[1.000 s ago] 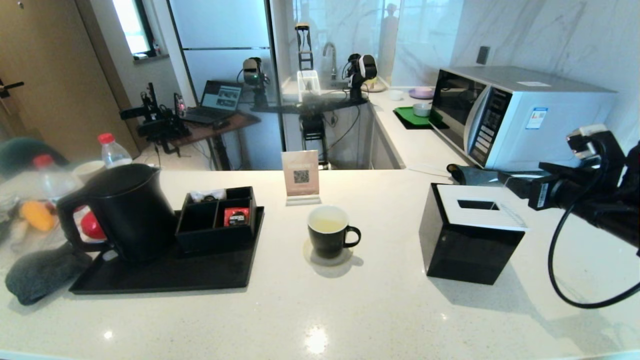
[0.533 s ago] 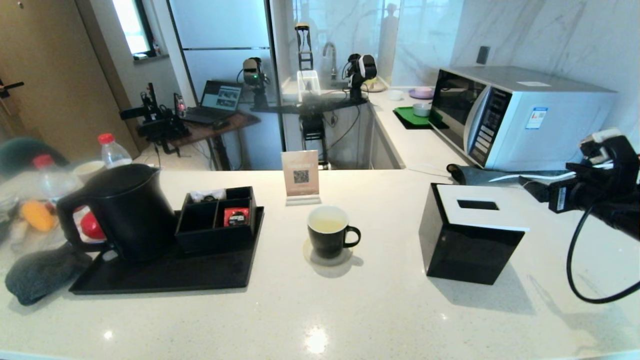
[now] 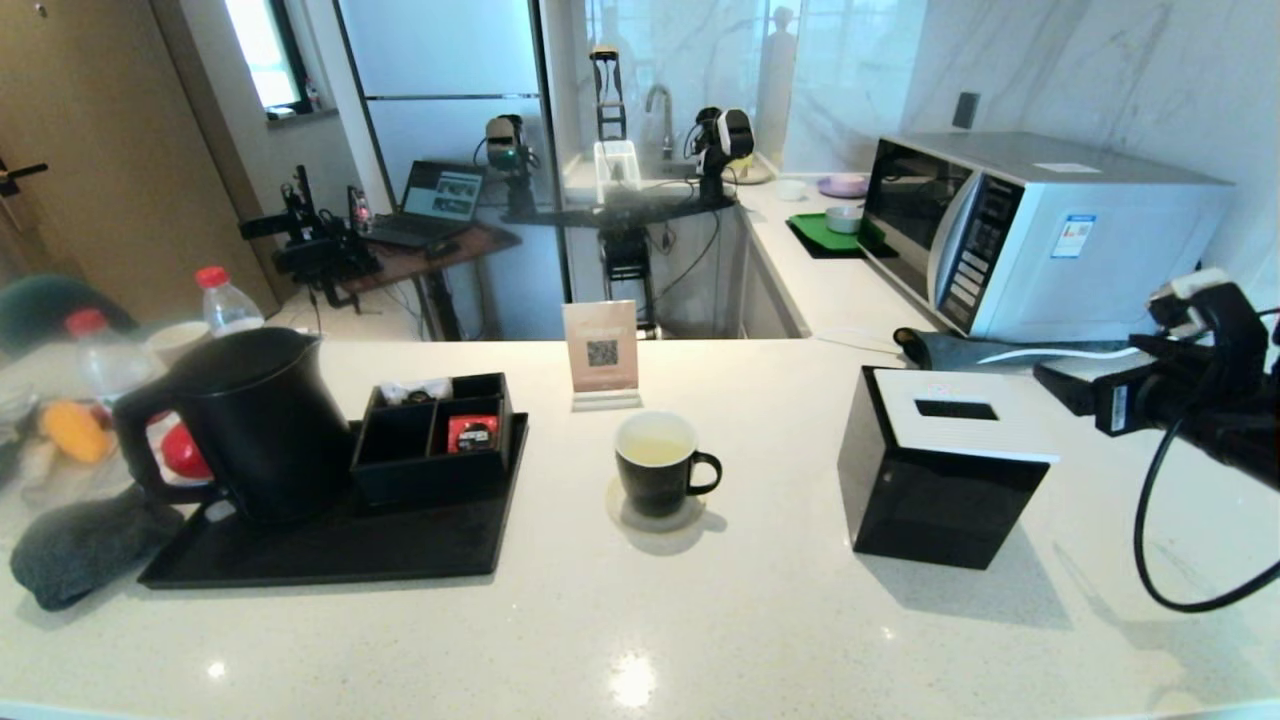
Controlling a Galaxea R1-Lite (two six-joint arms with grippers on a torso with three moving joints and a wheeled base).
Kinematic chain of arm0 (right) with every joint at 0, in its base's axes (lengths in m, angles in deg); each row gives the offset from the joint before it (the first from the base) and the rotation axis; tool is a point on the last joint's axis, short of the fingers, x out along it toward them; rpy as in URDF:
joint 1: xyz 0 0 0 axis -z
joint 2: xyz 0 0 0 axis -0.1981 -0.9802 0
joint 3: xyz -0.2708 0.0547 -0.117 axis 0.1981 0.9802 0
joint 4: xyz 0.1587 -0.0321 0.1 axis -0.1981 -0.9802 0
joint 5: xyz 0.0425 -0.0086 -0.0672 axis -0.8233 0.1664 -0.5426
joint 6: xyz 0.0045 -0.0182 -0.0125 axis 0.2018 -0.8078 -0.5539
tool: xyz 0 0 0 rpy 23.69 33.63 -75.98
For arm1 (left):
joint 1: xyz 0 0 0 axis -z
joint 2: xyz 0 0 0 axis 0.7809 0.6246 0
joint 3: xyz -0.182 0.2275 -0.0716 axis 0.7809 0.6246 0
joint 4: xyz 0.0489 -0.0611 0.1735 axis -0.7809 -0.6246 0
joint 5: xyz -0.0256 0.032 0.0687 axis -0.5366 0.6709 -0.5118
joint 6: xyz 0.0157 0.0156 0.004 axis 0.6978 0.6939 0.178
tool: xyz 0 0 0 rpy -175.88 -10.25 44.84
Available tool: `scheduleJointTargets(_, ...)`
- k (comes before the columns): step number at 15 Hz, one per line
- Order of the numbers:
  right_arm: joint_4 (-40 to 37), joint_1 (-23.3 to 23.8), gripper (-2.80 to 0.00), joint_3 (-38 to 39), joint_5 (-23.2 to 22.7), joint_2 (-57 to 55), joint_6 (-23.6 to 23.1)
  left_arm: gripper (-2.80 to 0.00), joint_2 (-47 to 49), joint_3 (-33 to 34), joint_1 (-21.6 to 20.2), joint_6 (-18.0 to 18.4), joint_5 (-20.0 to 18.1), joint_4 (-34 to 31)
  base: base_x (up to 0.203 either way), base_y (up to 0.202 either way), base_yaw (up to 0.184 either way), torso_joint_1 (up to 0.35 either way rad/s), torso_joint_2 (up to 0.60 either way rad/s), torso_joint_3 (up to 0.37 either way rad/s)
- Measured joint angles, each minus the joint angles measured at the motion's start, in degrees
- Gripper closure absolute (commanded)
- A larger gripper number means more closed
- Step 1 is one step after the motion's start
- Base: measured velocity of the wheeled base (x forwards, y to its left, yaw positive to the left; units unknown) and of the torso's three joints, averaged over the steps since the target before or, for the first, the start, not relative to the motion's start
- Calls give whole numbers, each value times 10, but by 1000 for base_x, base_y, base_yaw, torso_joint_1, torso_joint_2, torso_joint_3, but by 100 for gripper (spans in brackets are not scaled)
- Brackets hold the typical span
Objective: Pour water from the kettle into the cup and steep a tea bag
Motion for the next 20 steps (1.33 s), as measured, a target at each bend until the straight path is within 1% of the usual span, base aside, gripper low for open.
scheduleJointTargets(5,0,1,-280,2,1,-11,0,0,0,0,0,0,0,0,0,0,0,0,0,0)
scheduleJointTargets(8,3,3,-280,-11,-1,-14,2,0,0,0,0,0,0,0,0,0,0,0,0,0)
scheduleJointTargets(9,2,3,0,-15,-1,-15,1,0,0,0,0,0,0,0,0,0,0,0,0,0)
scheduleJointTargets(13,2,3,0,-18,-3,-12,3,0,0,0,0,0,0,0,0,0,0,0,0,0)
scheduleJointTargets(16,-15,2,0,-23,-2,-1,5,0,0,0,0,0,0,0,0,0,0,0,0,0)
scheduleJointTargets(18,-57,2,0,-26,0,15,5,0,0,0,0,0,0,0,0,0,0,0,0,0)
scheduleJointTargets(20,-134,2,0,-37,0,37,5,0,0,0,0,0,0,0,0,0,0,0,0,0)
